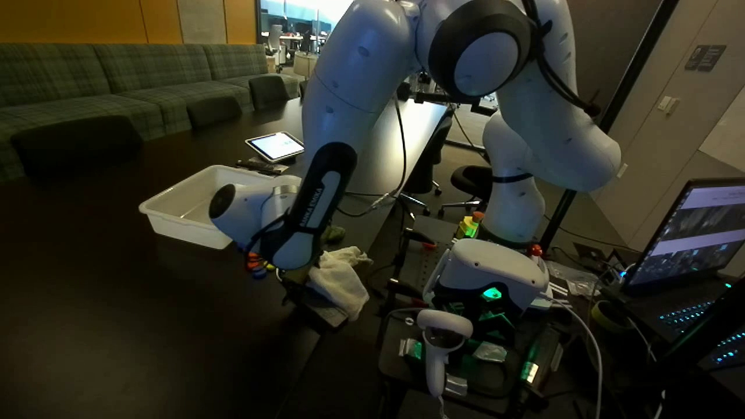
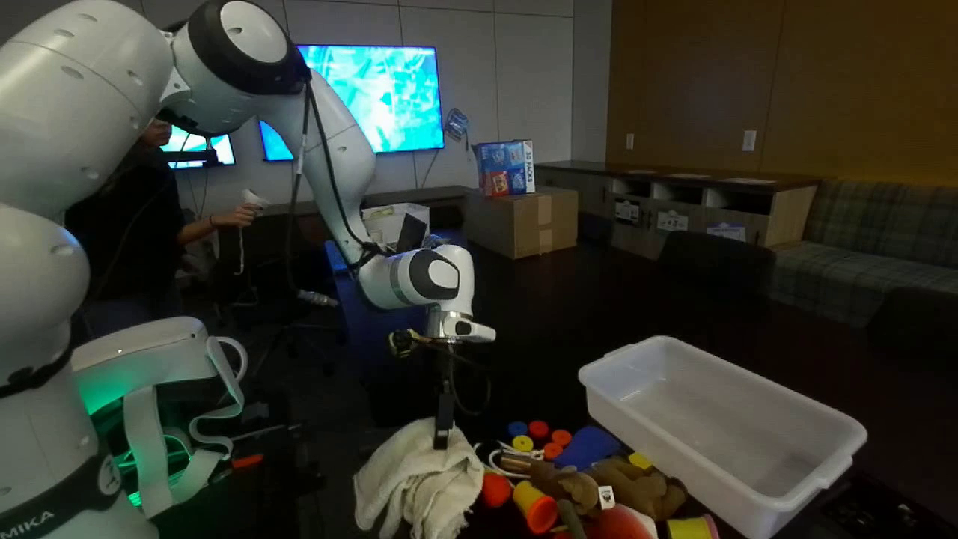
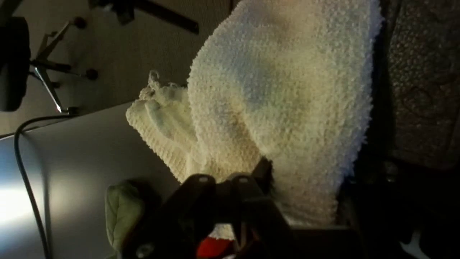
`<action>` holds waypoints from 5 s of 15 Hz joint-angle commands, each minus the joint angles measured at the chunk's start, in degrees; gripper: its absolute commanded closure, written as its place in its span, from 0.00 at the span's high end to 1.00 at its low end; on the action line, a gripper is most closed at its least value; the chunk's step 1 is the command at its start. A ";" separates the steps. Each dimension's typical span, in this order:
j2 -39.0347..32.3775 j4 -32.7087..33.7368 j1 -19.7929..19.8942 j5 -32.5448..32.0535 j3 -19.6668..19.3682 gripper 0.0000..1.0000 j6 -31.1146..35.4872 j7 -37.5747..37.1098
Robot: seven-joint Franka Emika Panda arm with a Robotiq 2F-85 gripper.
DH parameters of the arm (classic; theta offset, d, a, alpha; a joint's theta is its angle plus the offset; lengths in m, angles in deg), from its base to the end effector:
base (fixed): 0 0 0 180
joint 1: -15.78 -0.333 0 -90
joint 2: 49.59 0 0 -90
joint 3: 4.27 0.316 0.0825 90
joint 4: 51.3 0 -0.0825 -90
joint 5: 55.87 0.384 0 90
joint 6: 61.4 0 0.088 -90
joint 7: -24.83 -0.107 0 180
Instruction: Pick up the cloth and move the objects on the table with the cloth, then put the cloth in the box
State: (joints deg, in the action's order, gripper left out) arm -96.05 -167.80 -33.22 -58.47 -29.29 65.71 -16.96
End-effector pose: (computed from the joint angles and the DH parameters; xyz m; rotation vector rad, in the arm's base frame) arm 0.4771 0.1799 0.0488 2.4922 -0.3010 -0.3497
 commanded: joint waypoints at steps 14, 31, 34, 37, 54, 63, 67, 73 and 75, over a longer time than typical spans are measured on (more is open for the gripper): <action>-3.60 30.17 16.84 5.60 31.78 0.16 -6.44 -12.66; 29.38 -7.43 27.71 -3.50 30.39 0.15 0.53 19.59; 34.56 -14.87 29.68 -13.69 25.90 0.16 2.51 13.29; 38.42 -20.16 34.01 -23.47 21.60 0.16 4.55 7.34; 9.01 -0.49 49.47 -68.72 12.57 0.15 6.47 -51.80; -9.22 7.27 52.27 -63.39 16.47 0.15 -1.00 -42.57; -7.26 3.01 52.05 -64.09 17.77 0.15 -3.16 -35.74; -5.57 -1.57 51.38 -60.04 20.61 0.15 -10.56 -24.67; -5.34 -2.17 51.38 -57.57 22.29 0.15 -11.60 -20.14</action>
State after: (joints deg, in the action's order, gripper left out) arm -101.18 -168.18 17.76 -119.88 -9.64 54.75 -43.04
